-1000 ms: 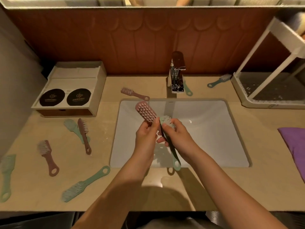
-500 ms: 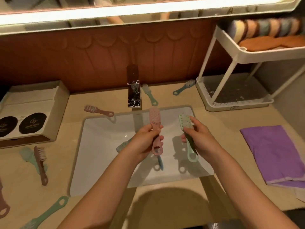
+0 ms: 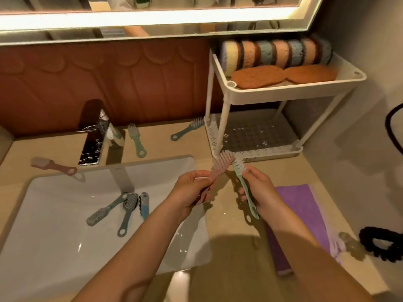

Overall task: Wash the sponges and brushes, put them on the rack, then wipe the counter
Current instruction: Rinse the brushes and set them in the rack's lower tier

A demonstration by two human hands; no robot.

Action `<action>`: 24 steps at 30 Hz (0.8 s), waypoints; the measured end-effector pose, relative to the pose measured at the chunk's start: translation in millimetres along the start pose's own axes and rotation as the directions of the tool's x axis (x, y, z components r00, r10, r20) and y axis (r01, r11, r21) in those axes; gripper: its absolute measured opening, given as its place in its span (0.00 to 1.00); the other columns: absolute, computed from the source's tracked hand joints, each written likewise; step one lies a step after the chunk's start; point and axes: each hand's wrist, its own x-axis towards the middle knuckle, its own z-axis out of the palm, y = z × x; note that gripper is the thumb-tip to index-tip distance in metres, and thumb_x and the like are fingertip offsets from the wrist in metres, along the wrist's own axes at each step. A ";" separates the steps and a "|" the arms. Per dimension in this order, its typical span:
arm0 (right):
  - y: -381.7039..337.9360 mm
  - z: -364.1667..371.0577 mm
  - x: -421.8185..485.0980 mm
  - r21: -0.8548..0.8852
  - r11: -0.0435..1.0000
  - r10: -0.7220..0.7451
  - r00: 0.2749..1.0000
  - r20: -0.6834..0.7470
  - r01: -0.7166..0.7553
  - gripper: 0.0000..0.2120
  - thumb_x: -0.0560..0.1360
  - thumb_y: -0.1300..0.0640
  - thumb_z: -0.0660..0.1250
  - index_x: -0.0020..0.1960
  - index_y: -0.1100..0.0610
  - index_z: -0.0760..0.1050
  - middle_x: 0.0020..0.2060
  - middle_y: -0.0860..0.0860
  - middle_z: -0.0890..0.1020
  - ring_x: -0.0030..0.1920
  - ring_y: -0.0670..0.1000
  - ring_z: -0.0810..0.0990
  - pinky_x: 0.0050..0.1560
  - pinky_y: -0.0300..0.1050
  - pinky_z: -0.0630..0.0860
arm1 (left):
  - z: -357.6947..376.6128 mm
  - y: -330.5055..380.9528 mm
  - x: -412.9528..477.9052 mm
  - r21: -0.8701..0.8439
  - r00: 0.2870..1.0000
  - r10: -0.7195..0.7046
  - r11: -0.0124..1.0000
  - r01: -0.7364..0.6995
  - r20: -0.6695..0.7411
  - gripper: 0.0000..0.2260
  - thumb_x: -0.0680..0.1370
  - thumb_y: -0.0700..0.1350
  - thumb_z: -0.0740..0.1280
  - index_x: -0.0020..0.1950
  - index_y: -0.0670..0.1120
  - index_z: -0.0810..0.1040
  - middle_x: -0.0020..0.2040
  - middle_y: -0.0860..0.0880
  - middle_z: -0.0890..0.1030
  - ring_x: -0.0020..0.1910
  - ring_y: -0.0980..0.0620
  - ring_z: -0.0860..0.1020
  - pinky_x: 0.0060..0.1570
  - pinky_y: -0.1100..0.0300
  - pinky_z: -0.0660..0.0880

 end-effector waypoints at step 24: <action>-70.5 16.3 208.6 -0.871 0.170 -0.370 0.849 0.377 0.461 0.20 0.76 0.56 0.65 0.67 0.56 0.70 0.63 0.58 0.75 0.64 0.60 0.73 0.64 0.56 0.71 | -38.1 8.6 48.2 0.247 0.969 0.170 0.961 -0.123 -0.181 0.06 0.77 0.39 0.66 0.50 0.39 0.81 0.31 0.47 0.77 0.21 0.61 0.69 0.22 0.71 0.65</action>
